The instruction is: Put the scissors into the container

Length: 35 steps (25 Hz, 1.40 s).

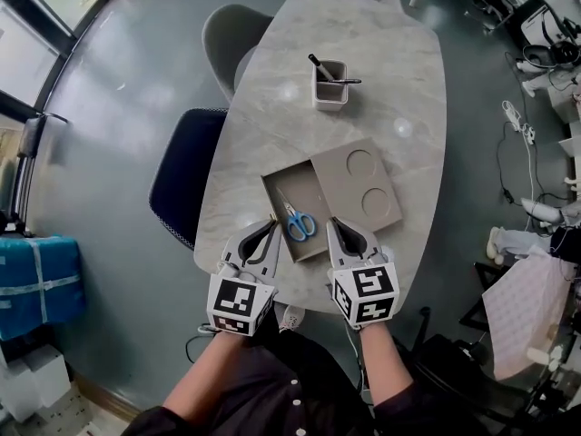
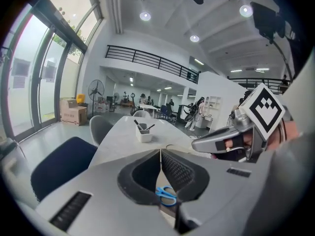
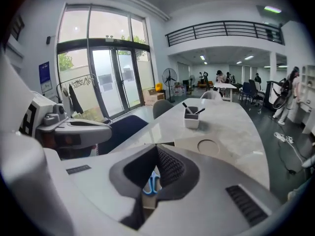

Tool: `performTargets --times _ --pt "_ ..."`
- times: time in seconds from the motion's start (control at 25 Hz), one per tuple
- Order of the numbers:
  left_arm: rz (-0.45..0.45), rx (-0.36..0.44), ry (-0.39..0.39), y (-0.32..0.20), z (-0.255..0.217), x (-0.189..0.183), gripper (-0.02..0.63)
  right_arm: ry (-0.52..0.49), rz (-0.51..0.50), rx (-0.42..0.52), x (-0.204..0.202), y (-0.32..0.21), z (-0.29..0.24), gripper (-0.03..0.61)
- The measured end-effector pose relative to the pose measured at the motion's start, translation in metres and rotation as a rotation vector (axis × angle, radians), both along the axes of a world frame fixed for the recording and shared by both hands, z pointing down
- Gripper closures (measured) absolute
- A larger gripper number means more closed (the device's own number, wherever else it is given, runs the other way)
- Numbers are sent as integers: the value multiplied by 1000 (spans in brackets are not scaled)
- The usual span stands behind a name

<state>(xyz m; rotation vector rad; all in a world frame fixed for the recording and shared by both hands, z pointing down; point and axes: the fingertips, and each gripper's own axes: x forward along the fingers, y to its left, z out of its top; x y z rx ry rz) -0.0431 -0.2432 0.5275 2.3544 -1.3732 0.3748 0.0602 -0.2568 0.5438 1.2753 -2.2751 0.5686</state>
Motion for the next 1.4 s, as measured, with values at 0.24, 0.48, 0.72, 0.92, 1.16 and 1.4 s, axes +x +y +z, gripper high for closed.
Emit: performTargets --times 0.24,0.48,0.72,0.92,1.16,1.4 --pt "-37 71 -5 14 -37 -2 594 -55 29 163 17 14 -58 581" --pt "-48 155 -7 34 -74 3 594 -92 71 269 36 39 -98 581" --pt "-51 233 -13 52 -108 12 594 -126 111 372 48 61 -132 581" --pt "-71 284 -18 70 -131 12 594 -156 131 396 58 80 -151 581" --pt "-85 340 -21 92 -156 10 594 -168 160 433 69 100 -170 581" --pt "-80 386 -23 121 -175 16 594 -175 183 486 75 128 -187 581"
